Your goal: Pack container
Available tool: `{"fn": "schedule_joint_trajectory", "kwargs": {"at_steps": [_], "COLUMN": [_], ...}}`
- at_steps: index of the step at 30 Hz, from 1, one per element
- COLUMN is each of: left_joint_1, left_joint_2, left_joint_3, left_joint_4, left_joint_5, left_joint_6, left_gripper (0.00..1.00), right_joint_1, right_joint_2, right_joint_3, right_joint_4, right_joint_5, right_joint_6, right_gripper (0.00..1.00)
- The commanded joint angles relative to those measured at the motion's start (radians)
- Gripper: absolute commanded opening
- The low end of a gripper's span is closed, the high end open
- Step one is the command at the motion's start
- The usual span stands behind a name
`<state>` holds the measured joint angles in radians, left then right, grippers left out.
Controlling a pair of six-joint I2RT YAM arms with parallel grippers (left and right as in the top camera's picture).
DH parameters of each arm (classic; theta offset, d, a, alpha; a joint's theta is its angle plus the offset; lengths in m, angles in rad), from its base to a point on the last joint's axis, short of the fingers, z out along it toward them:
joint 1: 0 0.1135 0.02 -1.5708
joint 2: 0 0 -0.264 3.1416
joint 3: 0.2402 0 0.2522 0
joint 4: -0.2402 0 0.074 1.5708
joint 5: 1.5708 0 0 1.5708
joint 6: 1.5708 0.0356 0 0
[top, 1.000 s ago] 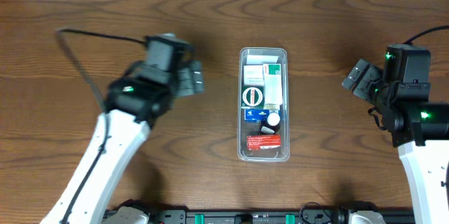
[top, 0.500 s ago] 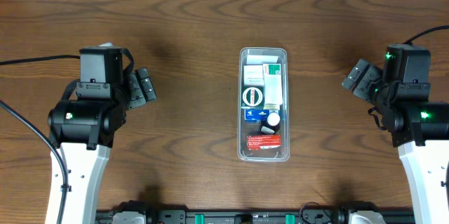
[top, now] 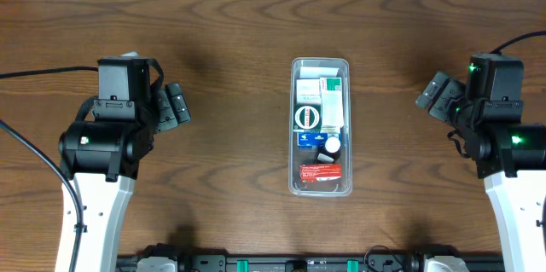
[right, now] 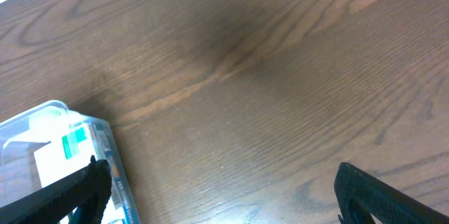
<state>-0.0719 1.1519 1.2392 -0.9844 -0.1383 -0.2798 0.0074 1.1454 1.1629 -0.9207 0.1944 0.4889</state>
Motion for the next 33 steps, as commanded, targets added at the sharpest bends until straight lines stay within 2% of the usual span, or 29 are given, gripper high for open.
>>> {"fn": "schedule_joint_trajectory", "kwargs": {"at_steps": [1,17,20,24,28,33], "left_joint_1": [0.006,0.006,0.006,0.006,0.006,0.006], "left_joint_2": [0.004,0.004,0.004,0.004,0.004,0.004], "left_joint_3": [0.022,0.022,0.022,0.022,0.022,0.022], "left_joint_4": [-0.002,-0.002,-0.002,-0.002,-0.002,-0.002], "left_joint_5": [-0.012,-0.012,-0.012,-0.012,-0.012,-0.012], "left_joint_6": [0.018,0.018,0.018,0.018,0.017,0.018], "left_gripper": [0.98,0.98,0.98,0.98,0.98,0.98], "right_joint_1": [-0.008,-0.008,-0.008,-0.007,-0.007,-0.007], "right_joint_2": [0.0,0.0,-0.001,-0.089,-0.231,-0.434], "right_joint_3": [0.002,0.002,0.002,-0.003,-0.055,-0.209], "right_joint_4": [0.0,0.0,-0.032,-0.092,-0.013,0.062], "right_joint_5": [0.003,0.003,0.019,0.066,0.09,0.09], "right_joint_6": [-0.004,-0.004,-0.05,-0.072,-0.168,-0.272], "right_gripper": [0.99,0.99,0.99,0.99,0.99,0.99]}}
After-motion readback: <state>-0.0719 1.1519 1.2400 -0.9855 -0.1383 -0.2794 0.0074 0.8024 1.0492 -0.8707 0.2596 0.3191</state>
